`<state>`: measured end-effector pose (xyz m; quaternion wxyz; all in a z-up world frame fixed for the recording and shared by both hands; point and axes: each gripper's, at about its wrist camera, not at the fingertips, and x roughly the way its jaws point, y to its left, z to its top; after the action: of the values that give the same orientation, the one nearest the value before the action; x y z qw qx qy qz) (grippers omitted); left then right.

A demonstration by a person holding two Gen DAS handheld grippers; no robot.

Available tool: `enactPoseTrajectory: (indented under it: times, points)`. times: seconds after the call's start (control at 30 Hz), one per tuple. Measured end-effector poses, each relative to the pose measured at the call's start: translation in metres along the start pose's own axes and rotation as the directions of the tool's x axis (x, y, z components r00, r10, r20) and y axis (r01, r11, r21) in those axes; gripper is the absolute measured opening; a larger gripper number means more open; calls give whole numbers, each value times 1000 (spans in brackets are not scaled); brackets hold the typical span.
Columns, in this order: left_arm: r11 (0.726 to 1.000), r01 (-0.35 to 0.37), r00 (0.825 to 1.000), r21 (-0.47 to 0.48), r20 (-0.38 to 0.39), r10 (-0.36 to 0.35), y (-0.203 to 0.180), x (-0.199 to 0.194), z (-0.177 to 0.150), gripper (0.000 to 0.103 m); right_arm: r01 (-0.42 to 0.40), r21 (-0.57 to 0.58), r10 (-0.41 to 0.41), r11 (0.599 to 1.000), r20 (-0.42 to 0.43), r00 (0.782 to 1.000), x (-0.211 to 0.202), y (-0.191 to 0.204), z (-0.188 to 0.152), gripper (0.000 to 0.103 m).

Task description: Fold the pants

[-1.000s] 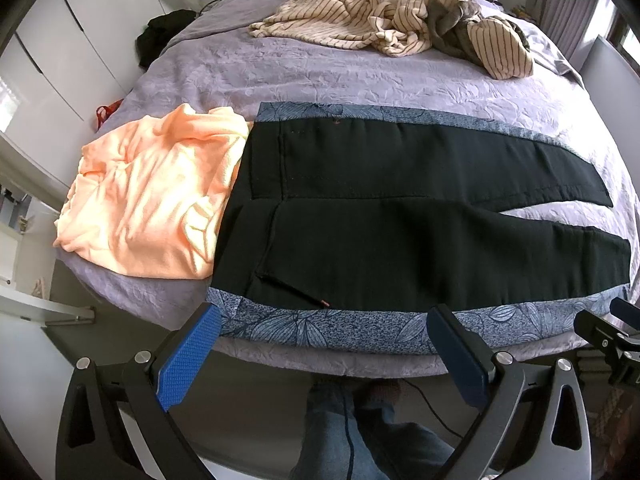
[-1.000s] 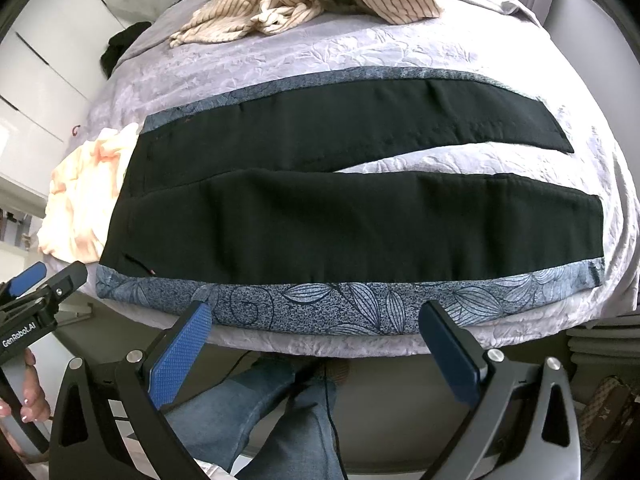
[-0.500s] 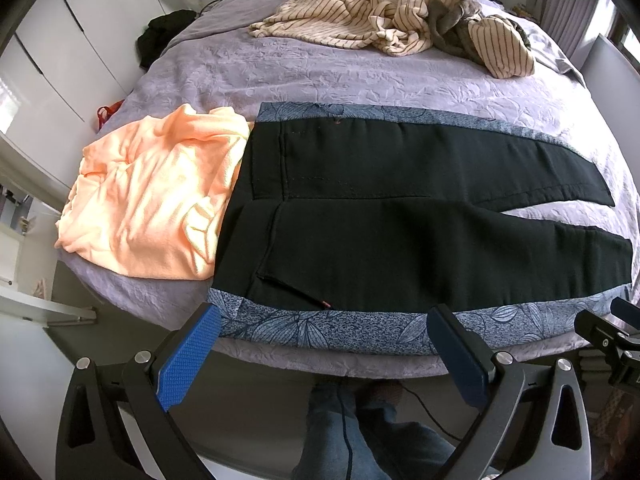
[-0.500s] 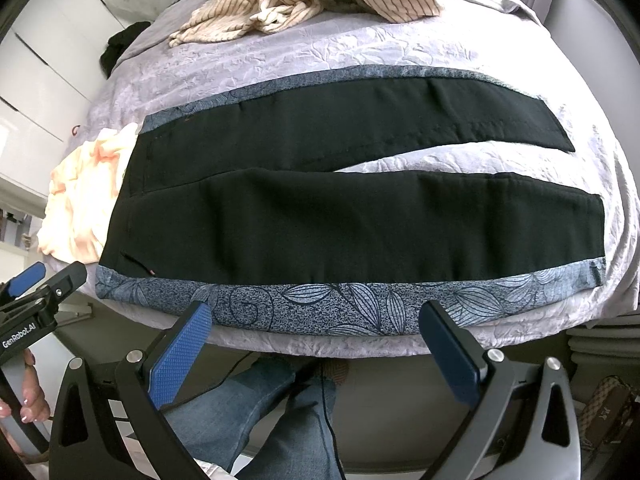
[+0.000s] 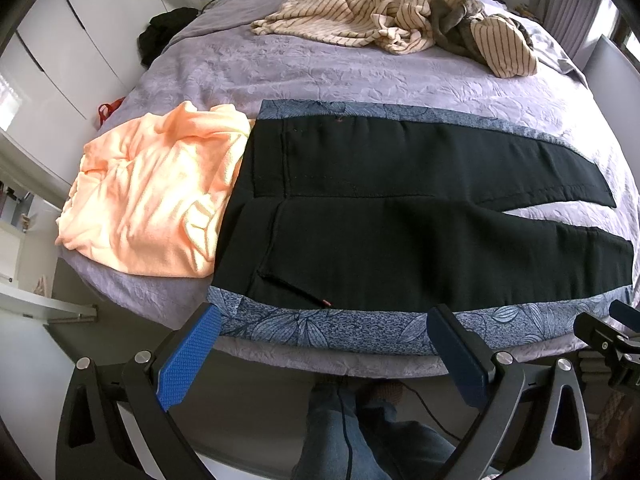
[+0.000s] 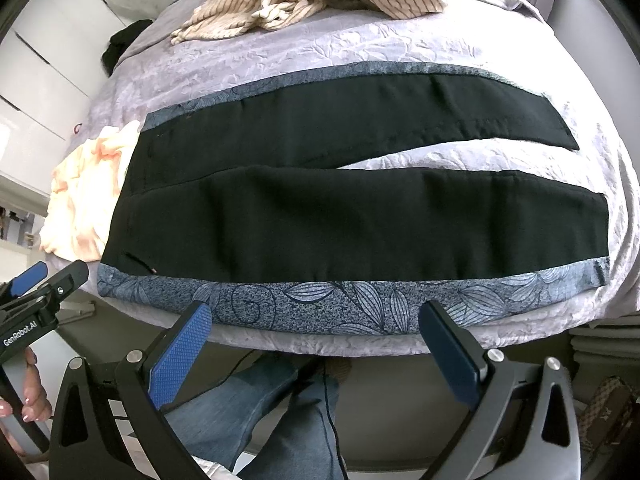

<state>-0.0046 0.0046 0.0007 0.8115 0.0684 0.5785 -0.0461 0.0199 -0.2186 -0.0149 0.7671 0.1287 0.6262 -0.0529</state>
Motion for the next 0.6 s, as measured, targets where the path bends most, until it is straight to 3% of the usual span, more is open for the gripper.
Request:
enactPoseTrajectory:
  times: [0.37, 0.6]
  points:
    - [1000, -7, 1000, 2, -13, 7, -6, 4, -1, 103, -1, 19, 2, 1000, -50, 999, 3, -3, -2, 103]
    - [1000, -14, 1000, -6, -11, 14, -8, 5, 2, 103, -13, 15, 14, 1000, -16, 1000, 6, -4, 1, 103]
